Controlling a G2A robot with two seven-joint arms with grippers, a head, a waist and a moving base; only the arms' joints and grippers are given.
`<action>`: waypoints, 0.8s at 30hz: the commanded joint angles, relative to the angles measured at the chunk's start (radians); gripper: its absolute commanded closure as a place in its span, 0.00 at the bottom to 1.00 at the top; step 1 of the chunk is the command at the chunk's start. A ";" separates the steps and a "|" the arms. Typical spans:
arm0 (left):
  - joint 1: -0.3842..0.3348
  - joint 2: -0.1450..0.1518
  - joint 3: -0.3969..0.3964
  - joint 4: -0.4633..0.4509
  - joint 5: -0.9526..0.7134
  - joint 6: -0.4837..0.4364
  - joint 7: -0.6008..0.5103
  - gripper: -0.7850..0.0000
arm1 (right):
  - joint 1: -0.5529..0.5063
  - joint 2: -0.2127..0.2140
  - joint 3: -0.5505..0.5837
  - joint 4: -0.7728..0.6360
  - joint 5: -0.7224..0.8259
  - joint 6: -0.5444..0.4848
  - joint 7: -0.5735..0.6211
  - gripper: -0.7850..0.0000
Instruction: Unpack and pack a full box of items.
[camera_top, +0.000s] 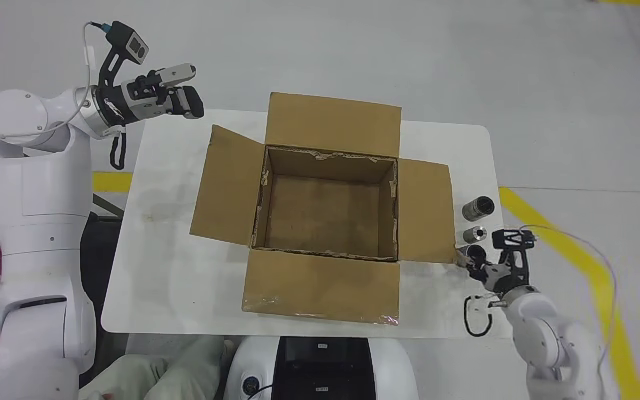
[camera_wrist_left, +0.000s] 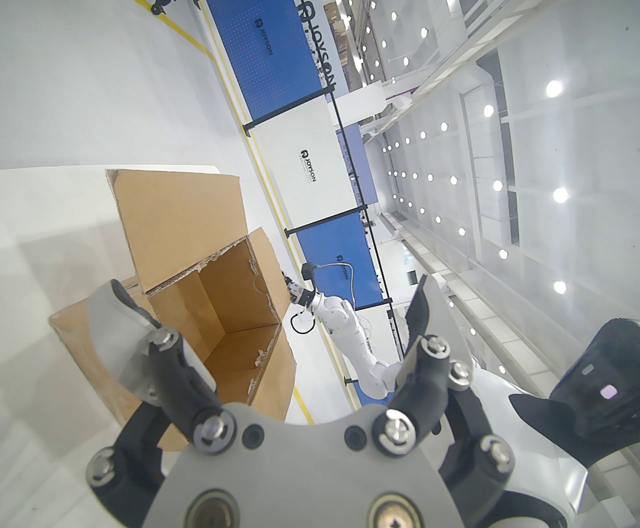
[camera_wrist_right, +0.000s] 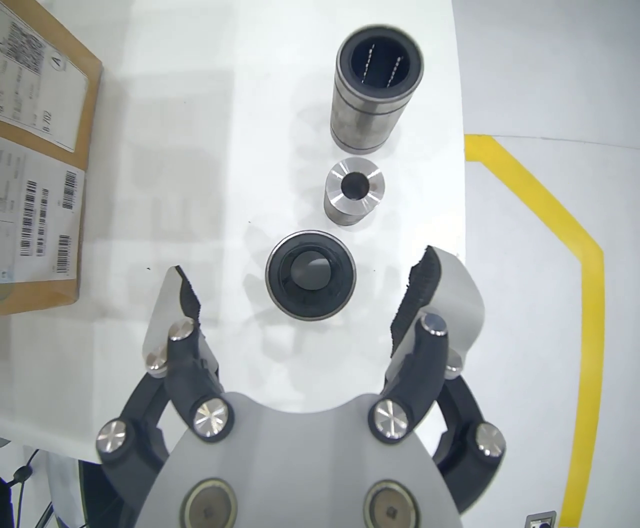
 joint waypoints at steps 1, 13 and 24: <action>0.000 0.000 0.000 0.000 0.000 0.000 0.000 0.00 | -0.026 0.000 0.016 -0.038 0.006 0.005 -0.008 0.00; 0.000 0.000 0.000 0.000 0.000 0.000 0.000 0.00 | -0.058 0.001 0.025 -0.062 0.017 0.008 -0.008 0.00; 0.000 0.000 0.000 0.000 0.000 0.000 0.000 0.00 | 0.014 0.003 -0.014 0.040 0.003 0.021 0.016 0.00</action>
